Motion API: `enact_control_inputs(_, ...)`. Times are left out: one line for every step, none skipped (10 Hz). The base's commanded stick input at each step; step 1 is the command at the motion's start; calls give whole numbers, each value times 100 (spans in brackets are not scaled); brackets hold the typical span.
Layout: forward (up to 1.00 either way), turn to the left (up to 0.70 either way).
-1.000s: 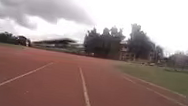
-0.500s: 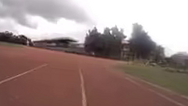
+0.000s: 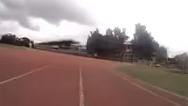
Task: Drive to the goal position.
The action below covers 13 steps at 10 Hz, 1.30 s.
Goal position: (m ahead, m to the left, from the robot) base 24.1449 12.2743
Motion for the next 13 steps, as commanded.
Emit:
enact_control_inputs(70, 35)
enact_control_inputs(70, 0)
enact_control_inputs(70, 0)
enact_control_inputs(70, 0)
enact_control_inputs(70, 0)
enact_control_inputs(70, 0)
enact_control_inputs(70, 0)
enact_control_inputs(70, 0)
enact_control_inputs(70, 0)
enact_control_inputs(70, 0)
enact_control_inputs(70, 0)
enact_control_inputs(70, 0)
enact_control_inputs(70, 0)
